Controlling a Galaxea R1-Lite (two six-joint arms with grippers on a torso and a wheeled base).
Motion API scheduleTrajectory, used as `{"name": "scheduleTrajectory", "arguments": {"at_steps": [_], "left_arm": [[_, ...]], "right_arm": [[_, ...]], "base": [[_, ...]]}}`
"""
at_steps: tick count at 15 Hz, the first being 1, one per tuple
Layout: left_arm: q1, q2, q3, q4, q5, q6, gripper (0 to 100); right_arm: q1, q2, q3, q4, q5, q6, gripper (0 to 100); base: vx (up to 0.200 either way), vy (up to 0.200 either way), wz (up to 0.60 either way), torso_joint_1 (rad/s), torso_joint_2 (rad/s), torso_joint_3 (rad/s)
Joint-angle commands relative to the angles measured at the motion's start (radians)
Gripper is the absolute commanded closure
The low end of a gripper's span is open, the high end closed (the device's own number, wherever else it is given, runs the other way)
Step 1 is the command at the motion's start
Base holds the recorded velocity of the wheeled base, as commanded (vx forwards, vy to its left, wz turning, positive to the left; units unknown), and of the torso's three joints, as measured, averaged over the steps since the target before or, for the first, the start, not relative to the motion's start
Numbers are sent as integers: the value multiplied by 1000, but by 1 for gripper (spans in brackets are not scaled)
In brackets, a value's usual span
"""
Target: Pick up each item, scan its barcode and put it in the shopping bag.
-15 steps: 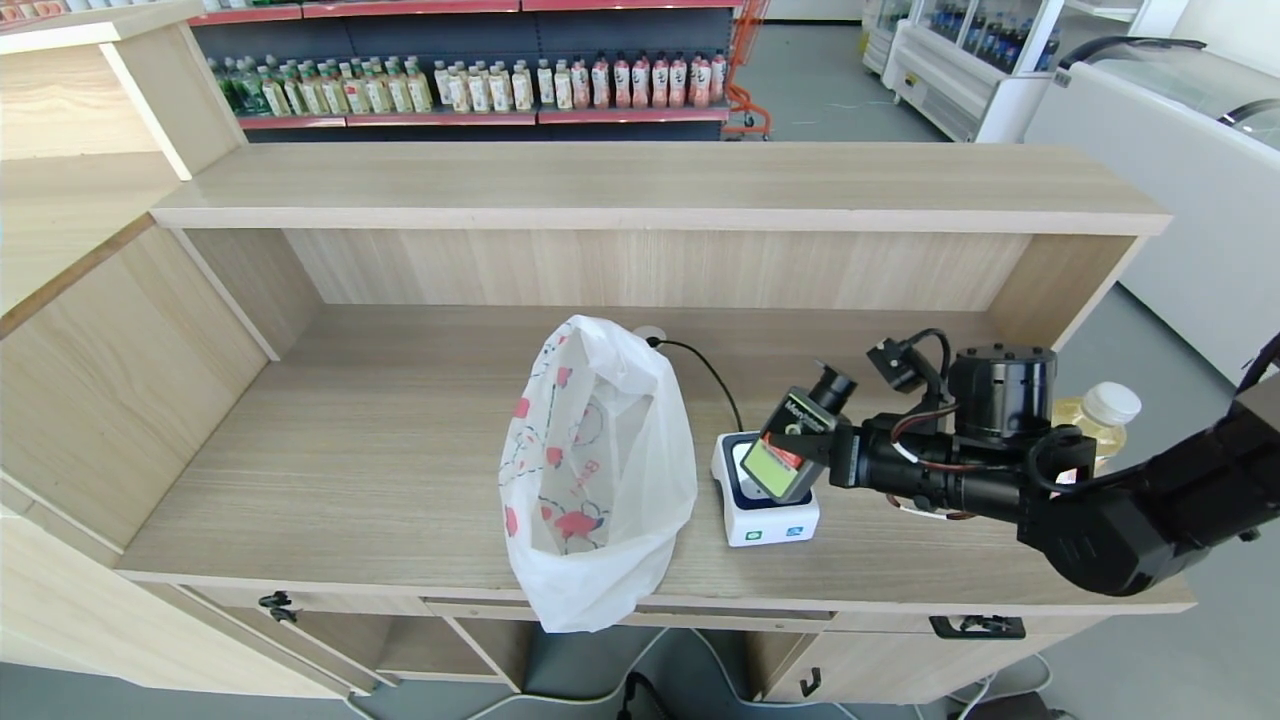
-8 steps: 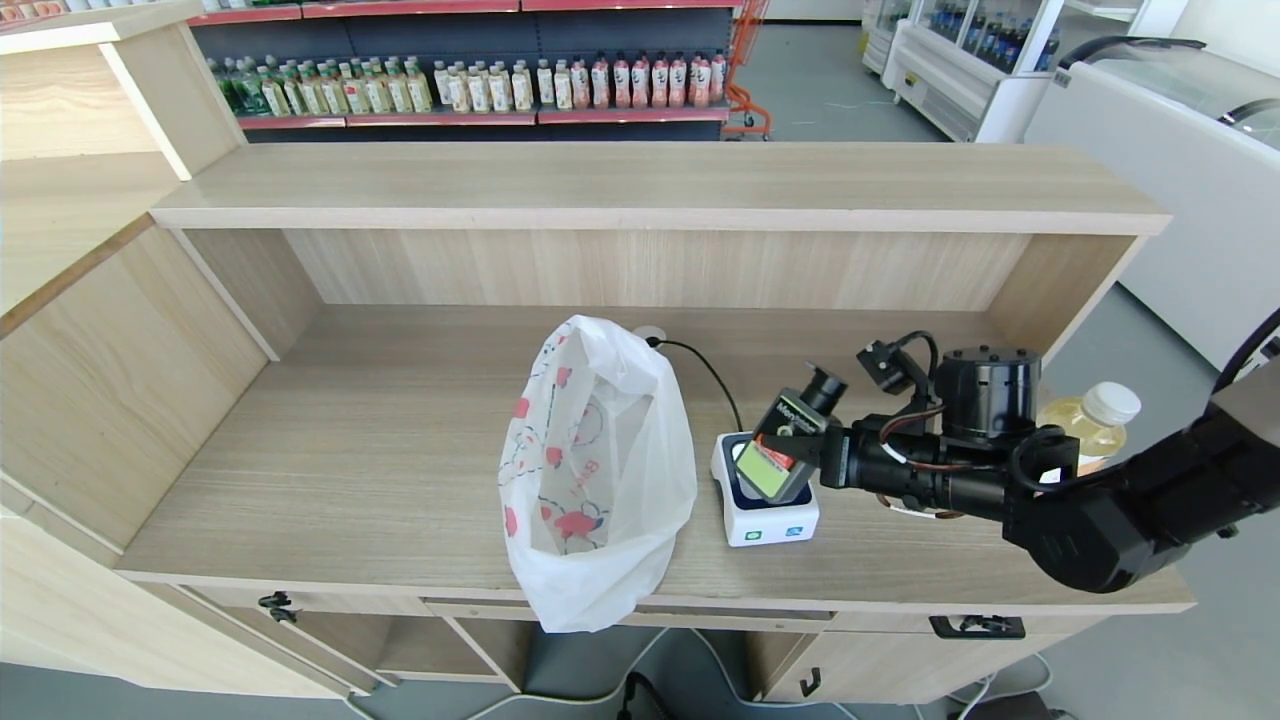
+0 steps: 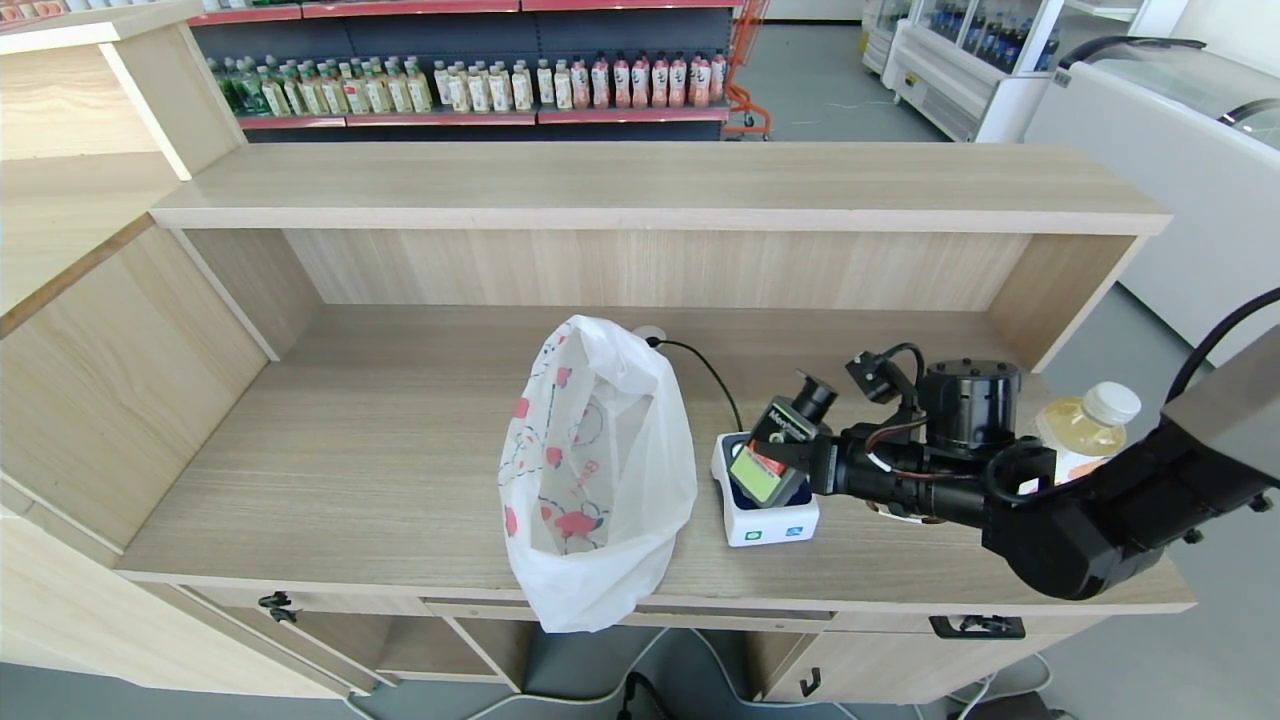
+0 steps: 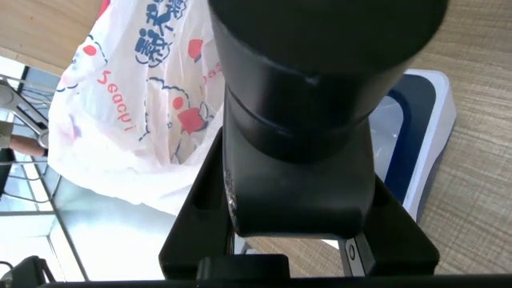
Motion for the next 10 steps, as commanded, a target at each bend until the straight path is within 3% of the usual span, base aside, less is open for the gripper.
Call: {"name": "scheduleTrajectory", "arguments": {"at_steps": [1, 10], "left_arm": [[0, 0, 0, 0, 0, 0, 0], [0, 0, 0, 0, 0, 0, 0]], "right_arm": [[0, 6, 2, -1, 1, 1, 100], [22, 21, -3, -43, 9, 7, 100]], "base": [[0, 0, 0, 0, 0, 0], [0, 0, 0, 0, 0, 0]]}}
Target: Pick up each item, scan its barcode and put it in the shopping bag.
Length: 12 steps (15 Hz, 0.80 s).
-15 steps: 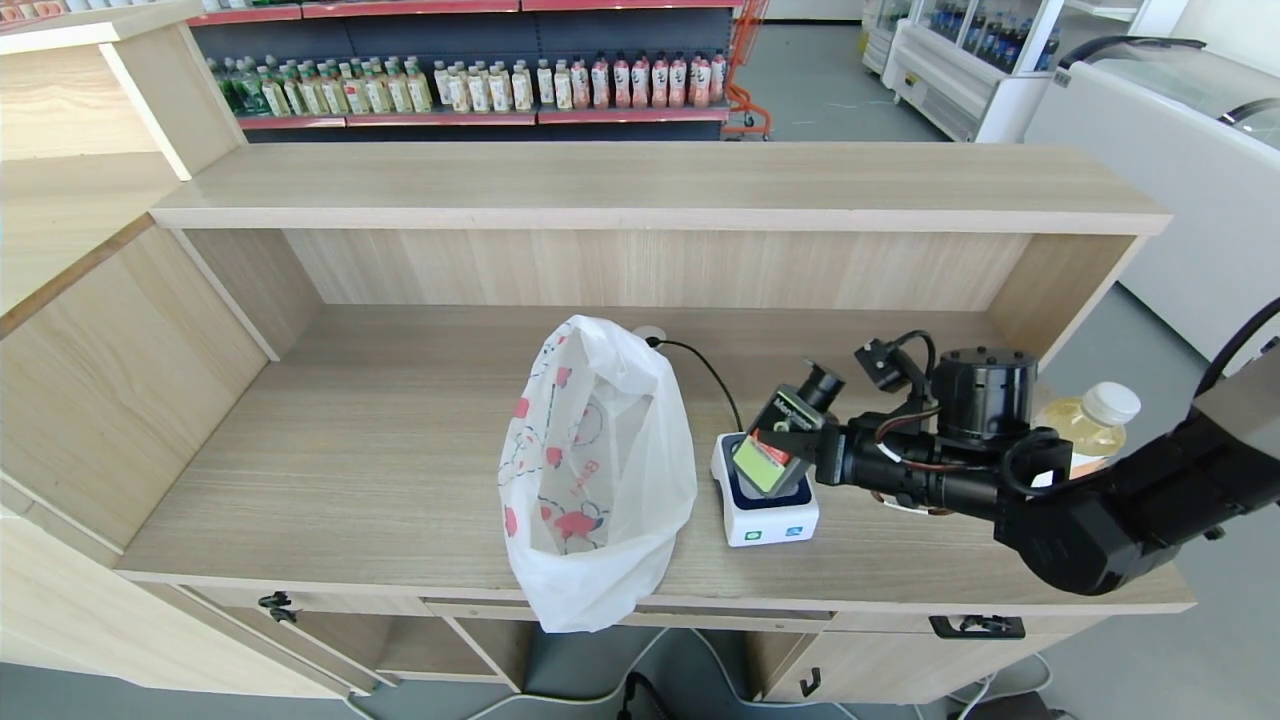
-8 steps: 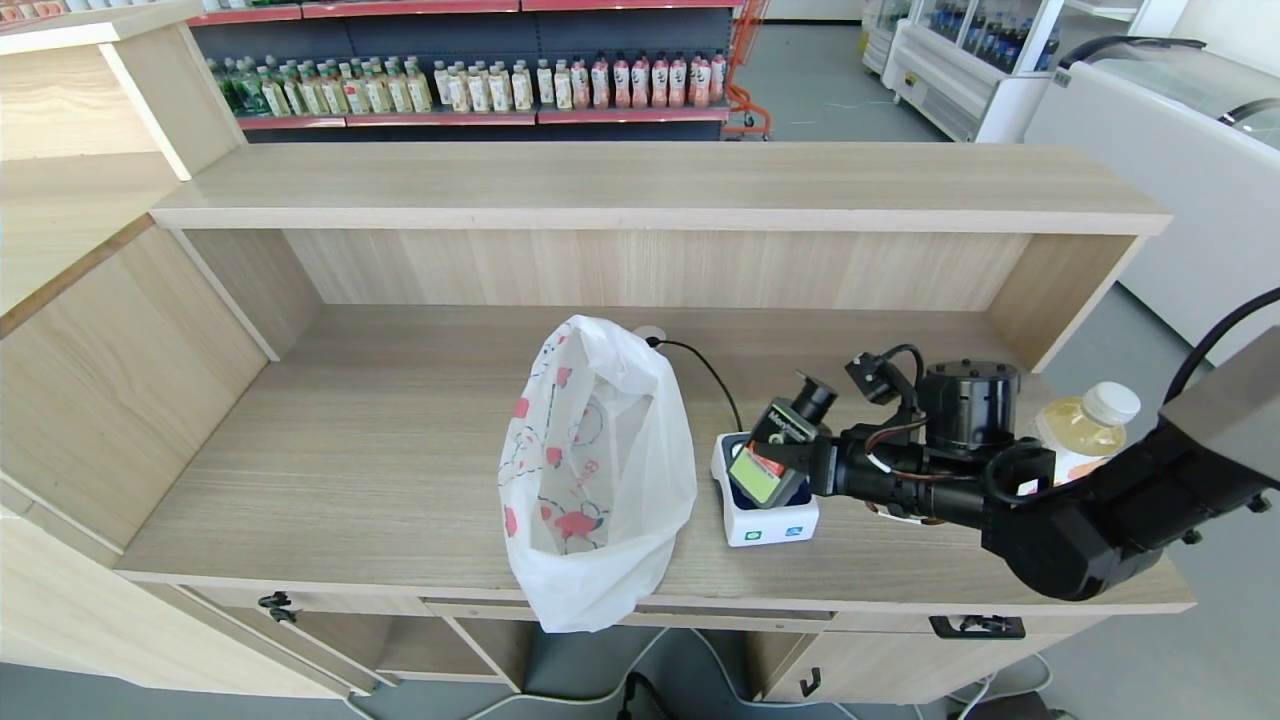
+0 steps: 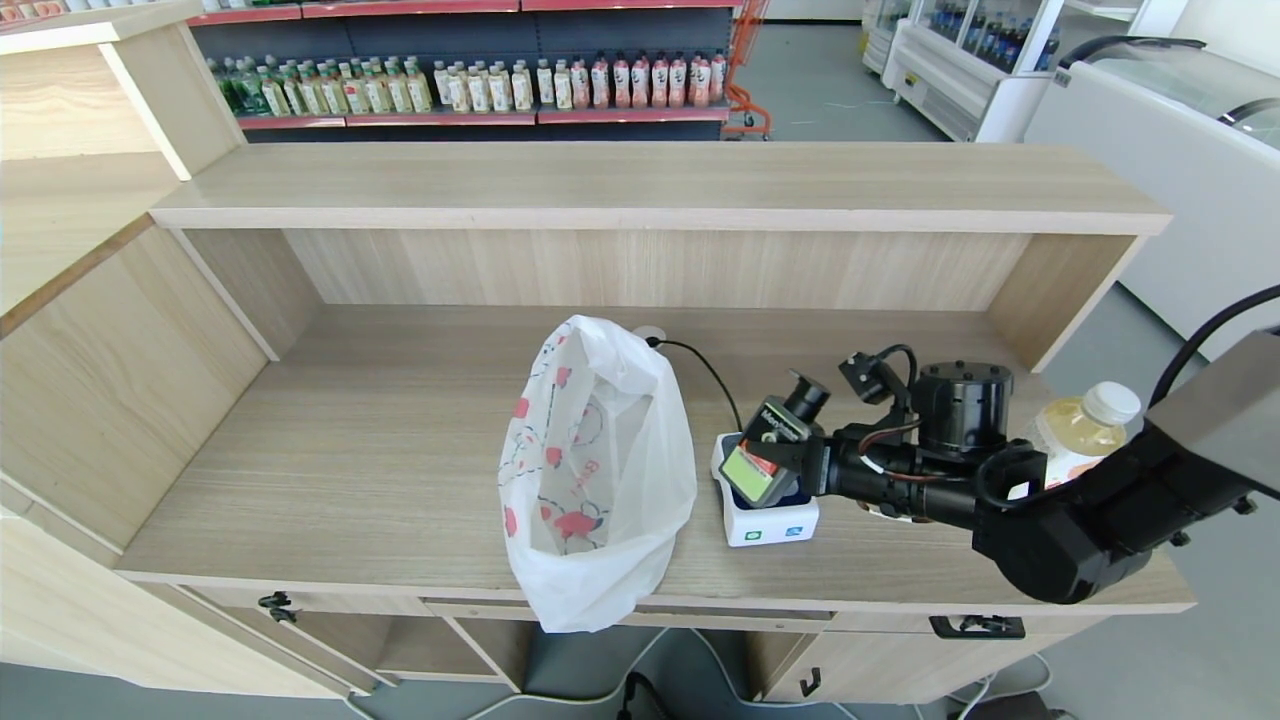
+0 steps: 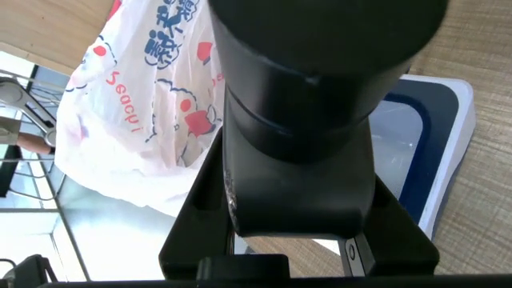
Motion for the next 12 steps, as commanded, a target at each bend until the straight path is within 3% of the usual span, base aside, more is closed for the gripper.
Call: {"name": "scheduleTrajectory", "arguments": {"at_steps": [1, 8, 11, 12], "left_arm": [[0, 0, 0, 0, 0, 0, 0], [0, 0, 0, 0, 0, 1, 0], [0, 0, 0, 0, 0, 1, 0], [0, 0, 0, 0, 0, 1, 0]], "right_arm": [[8, 4, -2, 0, 1, 0, 100], [-22, -49, -53, -100, -62, -40, 100], [-116, -156, 53, -232, -68, -346, 100], [-119, -176, 82, -272, -68, -362, 100]], "base": [[0, 0, 0, 0, 0, 0], [0, 0, 0, 0, 0, 0], [0, 0, 0, 0, 0, 0], [0, 0, 0, 0, 0, 0]]}}
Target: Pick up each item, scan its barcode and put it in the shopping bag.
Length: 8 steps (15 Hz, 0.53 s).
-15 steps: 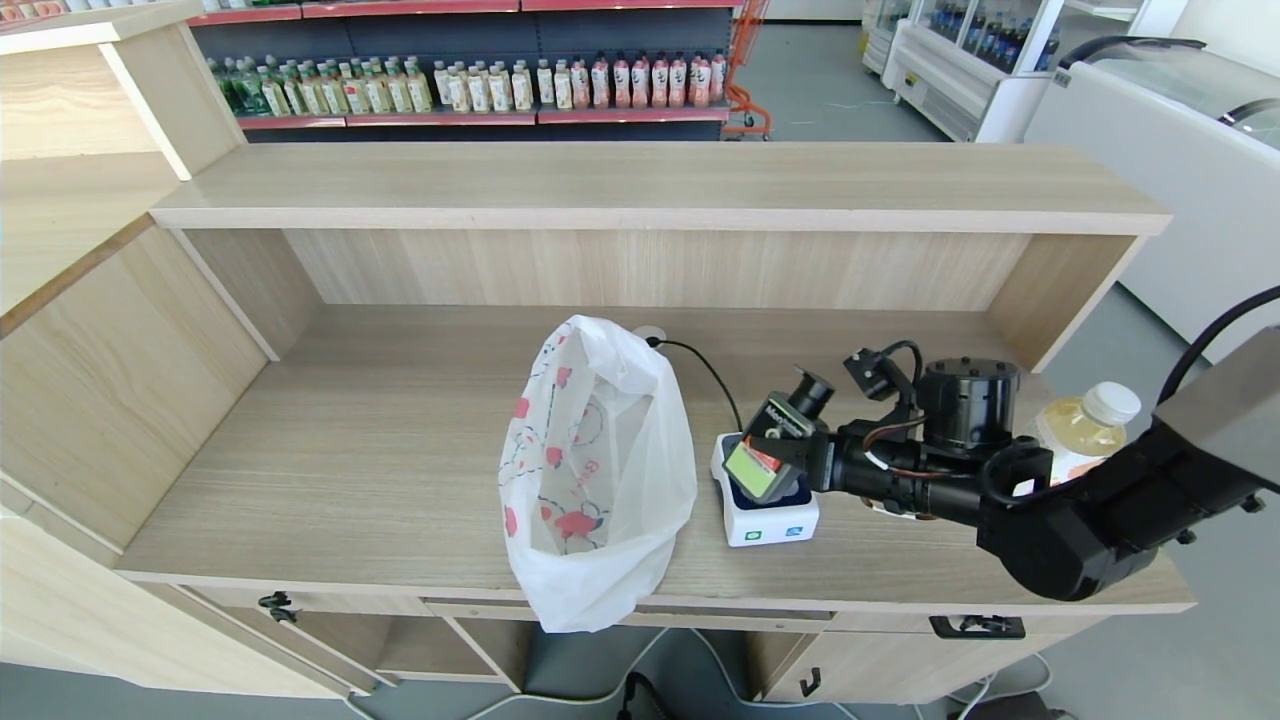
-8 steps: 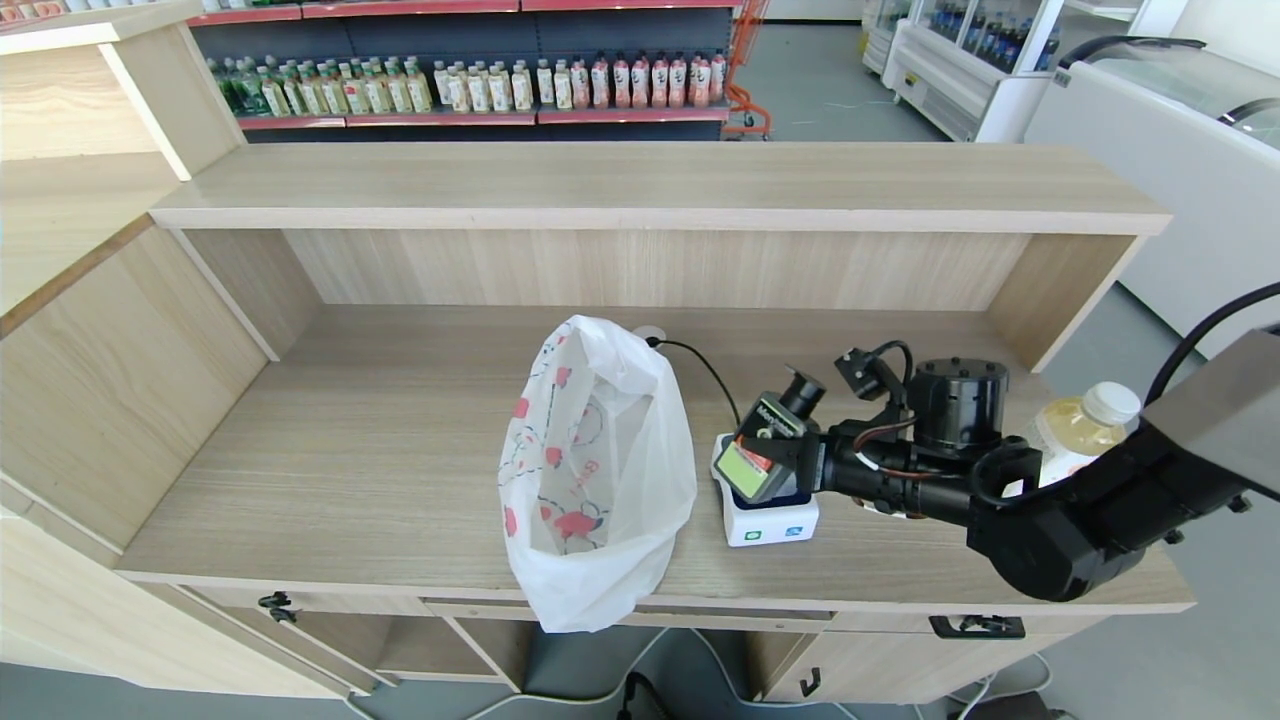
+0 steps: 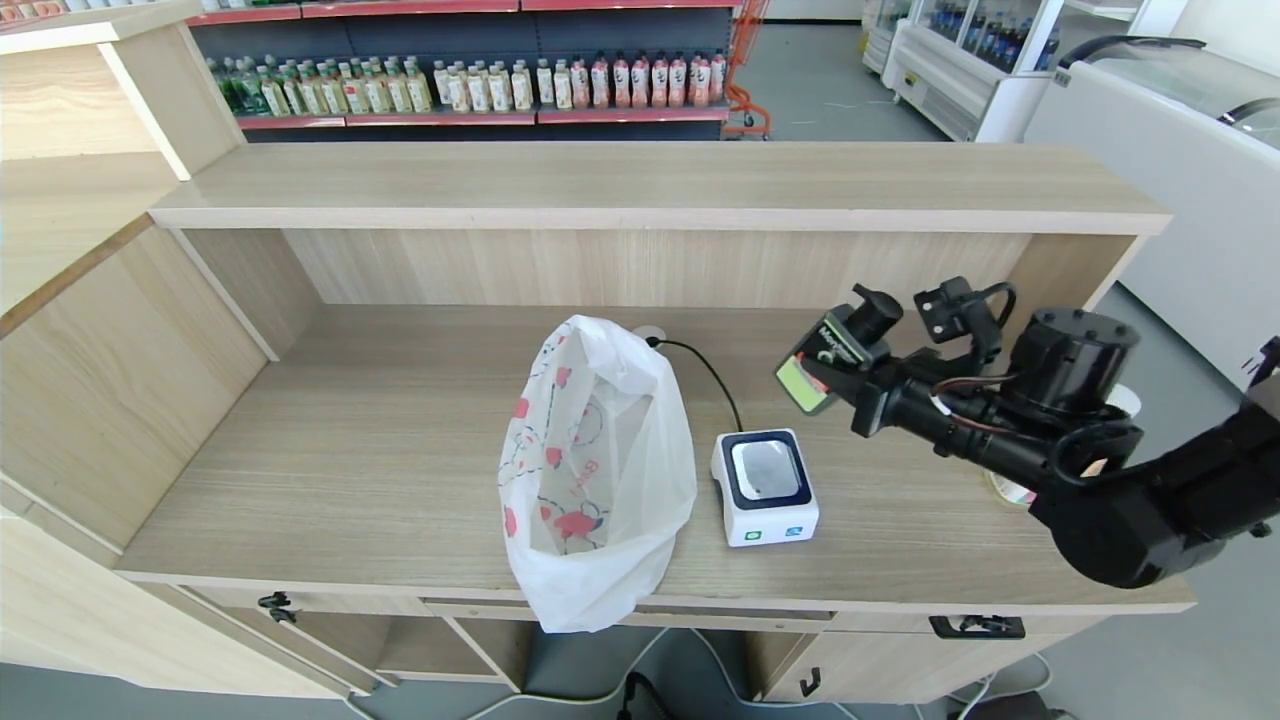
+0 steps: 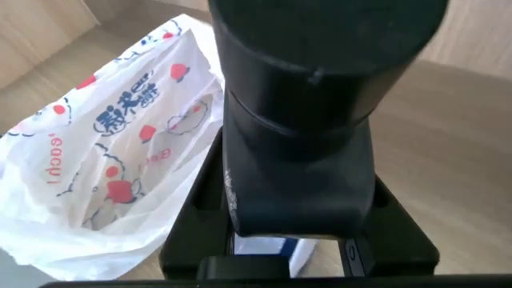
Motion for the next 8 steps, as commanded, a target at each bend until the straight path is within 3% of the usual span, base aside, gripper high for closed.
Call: {"name": "scheduleTrajectory", "arguments": {"at_steps": [1, 3, 8], "left_arm": [[0, 0, 0, 0, 0, 0, 0], [0, 0, 0, 0, 0, 2, 0], [2, 0, 0, 0, -2, 10, 0]], "right_arm": [[-26, -104, 103, -71, 1, -33, 100], [-18, -149, 166, -81, 1, -39, 100], [6, -222, 244, -81, 1, -44, 100]], "base": [[0, 0, 0, 0, 0, 0], [0, 0, 0, 0, 0, 0], [0, 200, 0, 2, 1, 2]]}}
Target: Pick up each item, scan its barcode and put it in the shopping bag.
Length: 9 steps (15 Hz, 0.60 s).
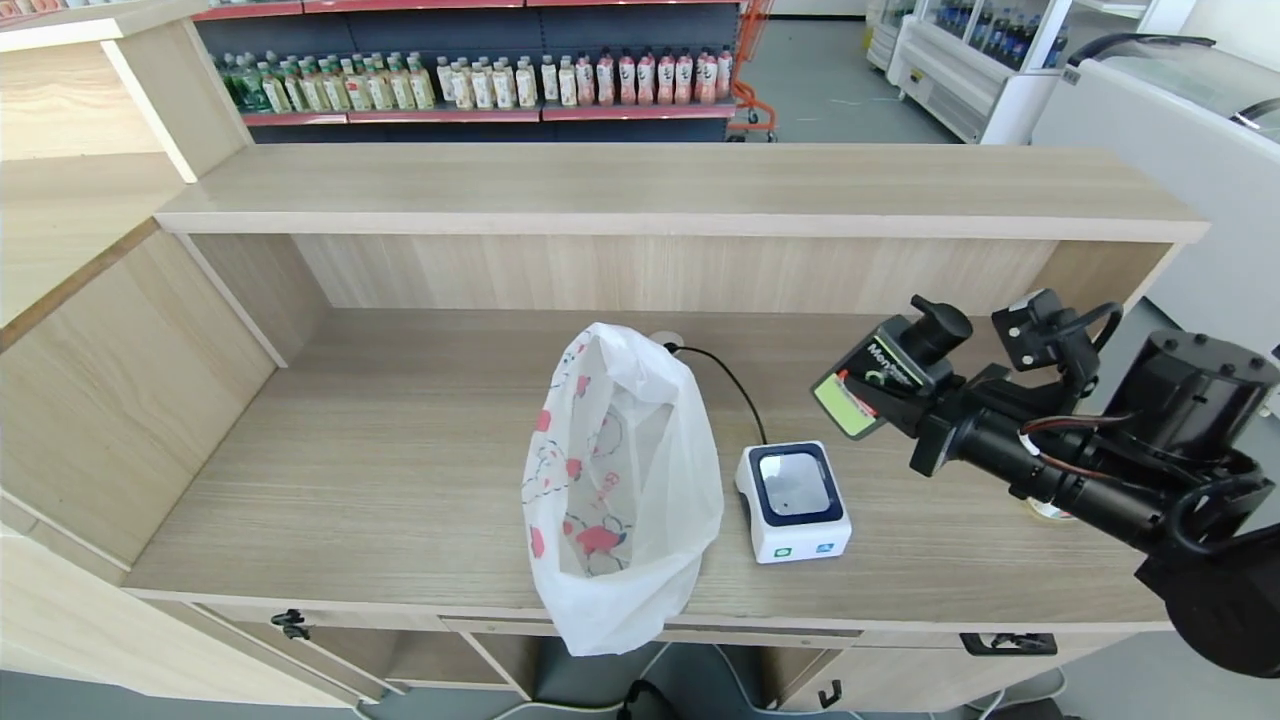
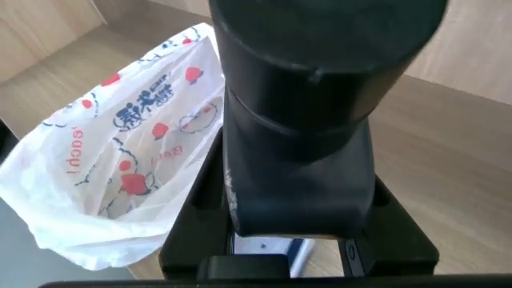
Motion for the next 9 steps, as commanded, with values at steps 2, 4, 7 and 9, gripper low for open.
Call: {"name": "scheduleTrajectory", "arguments": {"at_steps": [2, 4, 7, 9], "left_arm": [[1, 0, 0, -1, 0, 27, 0], [3, 0, 0, -1, 1, 14, 0], [1, 0, 0, 0, 0, -19, 0], [1, 0, 0, 0, 0, -19, 0]], "right_arm": [[27, -30, 0, -2, -1, 1, 100], [56, -23, 2, 4, -6, 1, 100], [67, 24, 0, 6, -12, -2, 100], [59, 64, -7, 6, -12, -2, 100]], "base": [[0, 200, 0, 0, -5, 5], [0, 200, 0, -2, 5, 5], [0, 0, 0, 0, 0, 0], [0, 0, 0, 0, 0, 0]]}}
